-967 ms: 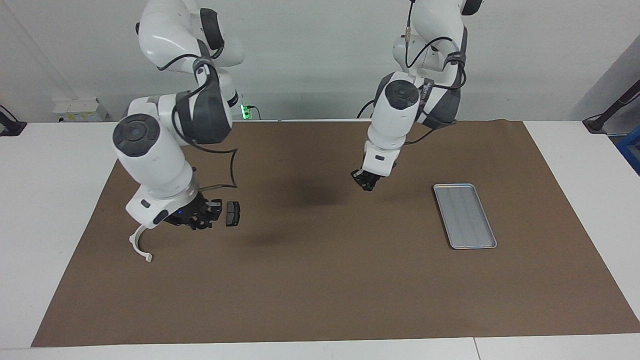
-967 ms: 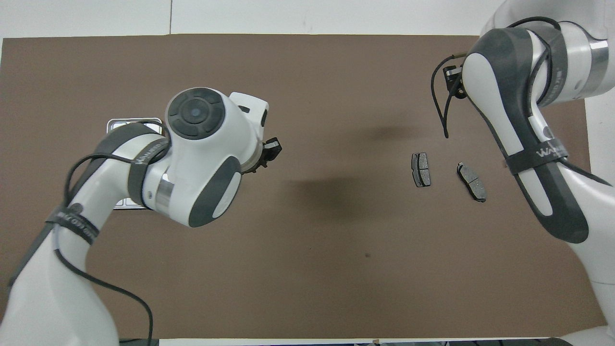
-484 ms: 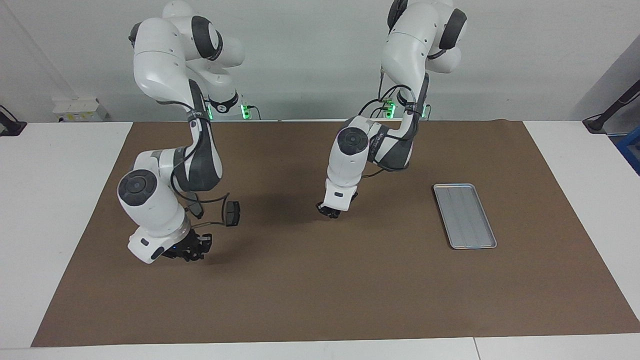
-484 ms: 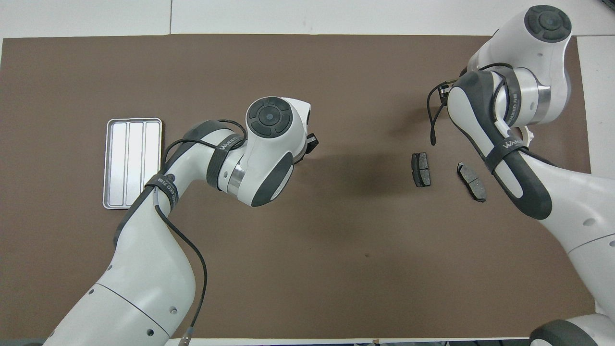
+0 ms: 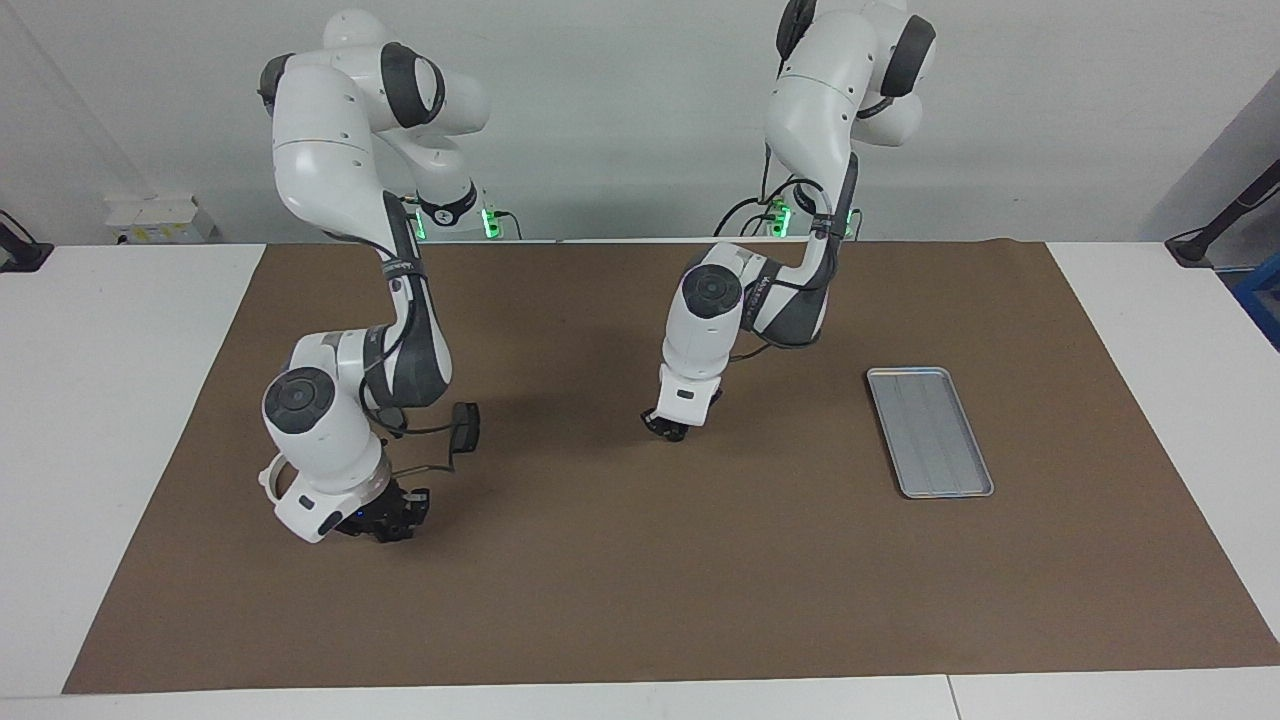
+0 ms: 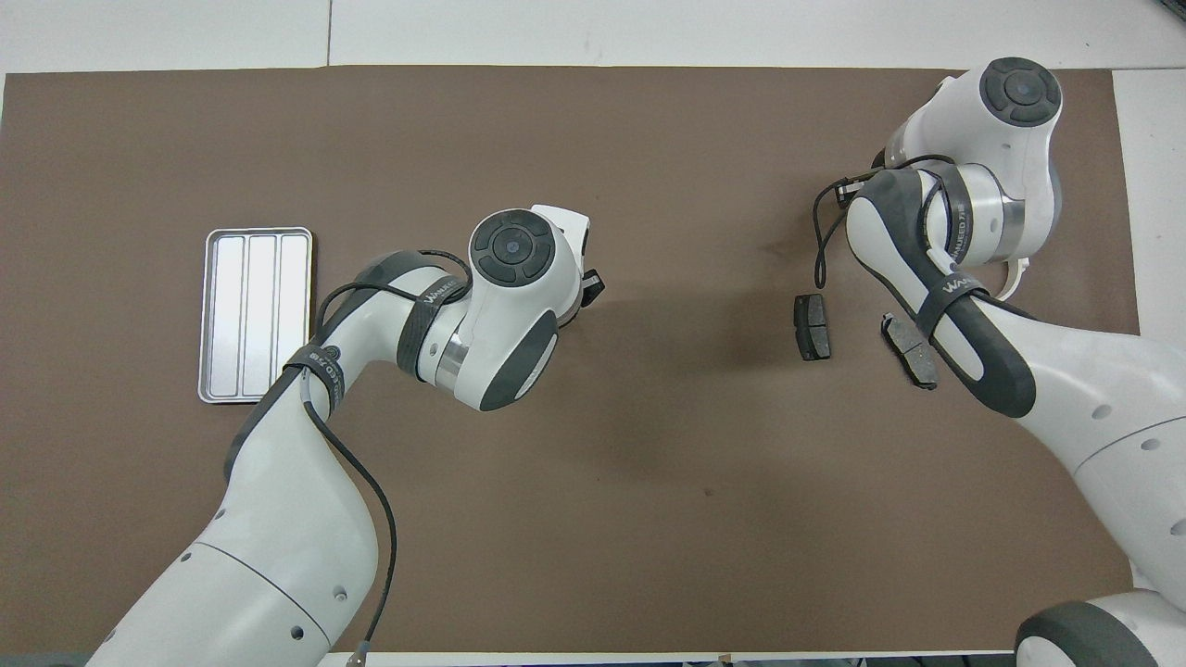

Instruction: Place bearing gear from tray to pile

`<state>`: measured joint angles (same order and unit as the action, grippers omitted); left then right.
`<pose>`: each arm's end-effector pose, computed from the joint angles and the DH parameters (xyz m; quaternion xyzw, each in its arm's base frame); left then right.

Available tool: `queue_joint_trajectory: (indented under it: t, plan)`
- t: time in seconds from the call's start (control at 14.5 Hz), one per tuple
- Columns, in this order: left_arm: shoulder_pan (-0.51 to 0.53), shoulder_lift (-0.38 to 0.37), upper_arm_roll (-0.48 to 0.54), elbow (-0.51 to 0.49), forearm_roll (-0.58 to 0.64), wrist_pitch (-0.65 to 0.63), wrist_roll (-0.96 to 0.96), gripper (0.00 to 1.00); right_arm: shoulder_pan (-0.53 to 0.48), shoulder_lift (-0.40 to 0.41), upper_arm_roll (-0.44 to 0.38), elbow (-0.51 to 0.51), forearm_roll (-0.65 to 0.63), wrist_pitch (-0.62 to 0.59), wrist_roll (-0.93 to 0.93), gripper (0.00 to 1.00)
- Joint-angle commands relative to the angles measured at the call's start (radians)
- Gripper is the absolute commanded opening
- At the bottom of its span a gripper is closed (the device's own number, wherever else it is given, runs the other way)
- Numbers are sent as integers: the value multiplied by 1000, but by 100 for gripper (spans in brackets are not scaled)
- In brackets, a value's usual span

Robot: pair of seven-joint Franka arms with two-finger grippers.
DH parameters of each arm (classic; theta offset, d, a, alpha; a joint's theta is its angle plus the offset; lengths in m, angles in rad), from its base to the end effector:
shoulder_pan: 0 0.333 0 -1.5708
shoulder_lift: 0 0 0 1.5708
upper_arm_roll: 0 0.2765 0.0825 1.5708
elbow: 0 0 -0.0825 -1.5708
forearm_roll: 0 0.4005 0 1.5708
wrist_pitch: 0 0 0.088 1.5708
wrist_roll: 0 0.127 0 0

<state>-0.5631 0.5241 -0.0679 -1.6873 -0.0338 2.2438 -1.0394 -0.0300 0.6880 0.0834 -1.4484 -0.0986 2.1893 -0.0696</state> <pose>0.5437 -0.3957 0.2346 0.9755 0.2175 -0.0113 0.0327 0.7161 0.0251 0.2284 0.9964 0.0787 0.0277 0.0150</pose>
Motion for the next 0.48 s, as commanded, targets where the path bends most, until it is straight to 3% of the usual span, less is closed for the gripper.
queue_joint_trajectory:
  t: [0.0, 0.07, 0.21, 0.41]
  plan:
    - [2, -45, 11, -49, 18, 14, -10, 93, -10, -13, 15, -32, -9, 21, -3, 63]
    - [2, -47, 17, -40, 18, -4, -8, 100, -5, -18, 13, -30, -9, 9, -3, 99]
    - [5, -70, 25, -12, 18, -99, -7, 100, 5, -50, 13, -20, -10, -63, 5, 100]
    - [105, -232, 43, -66, 23, -211, 98, 100, 96, -132, 12, 17, -19, -230, 118, 100]
